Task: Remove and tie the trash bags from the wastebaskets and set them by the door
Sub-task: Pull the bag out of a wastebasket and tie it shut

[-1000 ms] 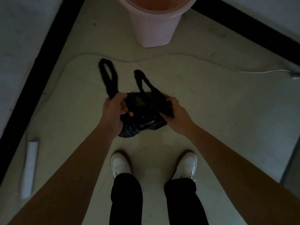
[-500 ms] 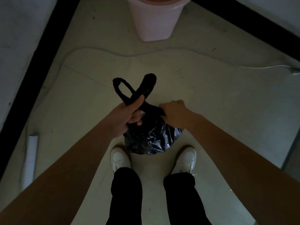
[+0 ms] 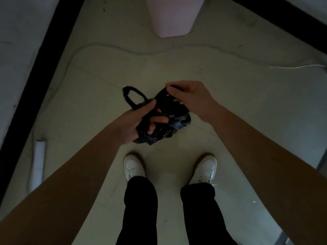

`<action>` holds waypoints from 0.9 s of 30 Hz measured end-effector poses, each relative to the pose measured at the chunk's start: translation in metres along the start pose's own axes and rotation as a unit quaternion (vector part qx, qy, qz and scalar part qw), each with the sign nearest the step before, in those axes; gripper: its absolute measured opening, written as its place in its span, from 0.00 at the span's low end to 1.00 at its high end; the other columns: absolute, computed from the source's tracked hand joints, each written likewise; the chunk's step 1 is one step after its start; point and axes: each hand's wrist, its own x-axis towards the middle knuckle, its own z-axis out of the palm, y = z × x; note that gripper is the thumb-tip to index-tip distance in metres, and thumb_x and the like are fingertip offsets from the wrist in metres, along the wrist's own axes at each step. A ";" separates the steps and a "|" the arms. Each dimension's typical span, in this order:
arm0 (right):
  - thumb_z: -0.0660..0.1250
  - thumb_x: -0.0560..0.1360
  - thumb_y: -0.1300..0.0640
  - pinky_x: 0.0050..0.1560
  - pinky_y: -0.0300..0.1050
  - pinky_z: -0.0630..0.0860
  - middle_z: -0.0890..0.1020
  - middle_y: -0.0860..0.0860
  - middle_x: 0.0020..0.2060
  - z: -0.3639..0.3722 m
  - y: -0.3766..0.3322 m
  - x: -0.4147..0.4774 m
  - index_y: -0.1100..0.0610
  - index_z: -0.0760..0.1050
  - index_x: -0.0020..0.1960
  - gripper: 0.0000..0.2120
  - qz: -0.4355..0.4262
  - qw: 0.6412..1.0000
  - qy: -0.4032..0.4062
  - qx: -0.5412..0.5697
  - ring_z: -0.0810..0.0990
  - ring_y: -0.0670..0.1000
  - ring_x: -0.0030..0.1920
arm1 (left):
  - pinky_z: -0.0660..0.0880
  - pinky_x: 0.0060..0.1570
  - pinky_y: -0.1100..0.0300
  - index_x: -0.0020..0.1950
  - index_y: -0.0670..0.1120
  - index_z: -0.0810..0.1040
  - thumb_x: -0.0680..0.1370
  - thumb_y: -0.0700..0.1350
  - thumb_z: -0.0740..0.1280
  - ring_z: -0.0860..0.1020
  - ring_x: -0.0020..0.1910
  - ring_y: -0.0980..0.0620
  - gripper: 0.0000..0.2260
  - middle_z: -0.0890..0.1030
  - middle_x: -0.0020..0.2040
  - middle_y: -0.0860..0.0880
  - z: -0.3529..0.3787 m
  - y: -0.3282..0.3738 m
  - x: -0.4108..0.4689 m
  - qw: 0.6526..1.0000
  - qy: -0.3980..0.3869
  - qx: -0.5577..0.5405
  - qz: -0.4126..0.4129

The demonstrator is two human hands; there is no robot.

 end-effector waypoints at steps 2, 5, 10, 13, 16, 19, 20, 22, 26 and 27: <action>0.70 0.76 0.56 0.45 0.35 0.77 0.85 0.48 0.43 0.002 0.006 0.000 0.57 0.82 0.56 0.09 -0.021 1.000 0.019 -0.008 0.82 0.41 0.39 | 0.71 0.32 0.60 0.62 0.43 0.77 0.81 0.53 0.59 0.77 0.34 0.52 0.18 0.85 0.52 0.43 -0.006 -0.001 0.000 0.998 0.018 -0.060 0.017; 0.72 0.75 0.59 0.45 0.35 0.78 0.85 0.51 0.41 0.006 0.024 -0.011 0.58 0.82 0.55 0.09 0.027 0.999 -0.035 0.013 0.81 0.44 0.38 | 0.72 0.31 0.63 0.61 0.45 0.75 0.85 0.49 0.55 0.80 0.37 0.53 0.13 0.85 0.51 0.45 -0.016 0.003 0.001 0.984 0.053 -0.163 0.057; 0.74 0.73 0.55 0.47 0.34 0.77 0.86 0.47 0.43 0.023 0.043 -0.021 0.53 0.85 0.49 0.06 0.059 0.966 -0.144 -0.204 0.82 0.43 0.44 | 0.77 0.38 0.58 0.55 0.46 0.74 0.85 0.46 0.56 0.81 0.38 0.49 0.08 0.83 0.49 0.43 -0.017 0.012 -0.002 0.989 0.030 -0.132 0.053; 0.71 0.74 0.54 0.51 0.48 0.77 0.83 0.56 0.48 0.020 0.051 -0.009 0.59 0.82 0.49 0.09 -0.046 0.966 -0.018 -0.252 0.80 0.50 0.49 | 0.78 0.40 0.56 0.54 0.42 0.72 0.85 0.45 0.57 0.79 0.36 0.47 0.07 0.80 0.41 0.43 -0.016 0.015 -0.004 0.998 0.027 -0.039 0.044; 0.73 0.69 0.53 0.64 0.52 0.71 0.68 0.56 0.64 0.023 0.052 0.001 0.51 0.69 0.68 0.30 -0.107 0.932 0.036 -0.343 0.69 0.56 0.63 | 0.78 0.38 0.56 0.52 0.42 0.71 0.85 0.44 0.57 0.77 0.34 0.46 0.08 0.78 0.38 0.42 -0.019 0.019 -0.010 0.999 0.011 0.014 0.029; 0.72 0.69 0.53 0.70 0.60 0.60 0.62 0.57 0.72 0.035 0.056 0.018 0.43 0.66 0.73 0.34 -0.070 0.896 -0.074 -0.432 0.59 0.61 0.72 | 0.78 0.38 0.58 0.48 0.41 0.72 0.85 0.46 0.57 0.77 0.32 0.47 0.11 0.79 0.37 0.42 -0.015 0.020 -0.013 0.995 0.029 0.095 0.035; 0.70 0.70 0.51 0.69 0.58 0.62 0.66 0.55 0.70 0.036 0.060 0.024 0.44 0.73 0.67 0.26 -0.072 0.884 -0.096 -0.452 0.61 0.62 0.72 | 0.78 0.39 0.57 0.48 0.41 0.72 0.85 0.47 0.57 0.77 0.32 0.47 0.11 0.79 0.36 0.43 -0.015 0.018 -0.012 0.990 0.052 0.122 0.044; 0.68 0.72 0.51 0.54 0.46 0.68 0.75 0.51 0.53 0.032 0.062 0.026 0.49 0.79 0.51 0.09 -0.083 0.891 -0.097 -0.436 0.73 0.59 0.61 | 0.79 0.41 0.56 0.50 0.44 0.72 0.85 0.48 0.58 0.80 0.32 0.48 0.10 0.81 0.37 0.45 -0.019 0.012 -0.008 0.969 0.150 0.172 0.090; 0.66 0.76 0.55 0.40 0.40 0.68 0.76 0.50 0.44 0.029 0.064 0.016 0.52 0.78 0.53 0.07 -0.057 0.934 -0.084 -0.343 0.75 0.49 0.44 | 0.80 0.48 0.56 0.46 0.48 0.74 0.84 0.49 0.58 0.84 0.41 0.52 0.11 0.84 0.43 0.49 -0.028 -0.002 0.003 0.913 0.353 0.081 0.186; 0.66 0.77 0.54 0.42 0.42 0.69 0.77 0.50 0.43 0.031 0.064 0.012 0.52 0.78 0.54 0.07 -0.058 0.932 -0.092 -0.347 0.75 0.49 0.43 | 0.80 0.51 0.53 0.44 0.47 0.74 0.85 0.50 0.58 0.83 0.43 0.49 0.13 0.85 0.43 0.48 -0.027 -0.003 0.005 0.917 0.352 0.005 0.188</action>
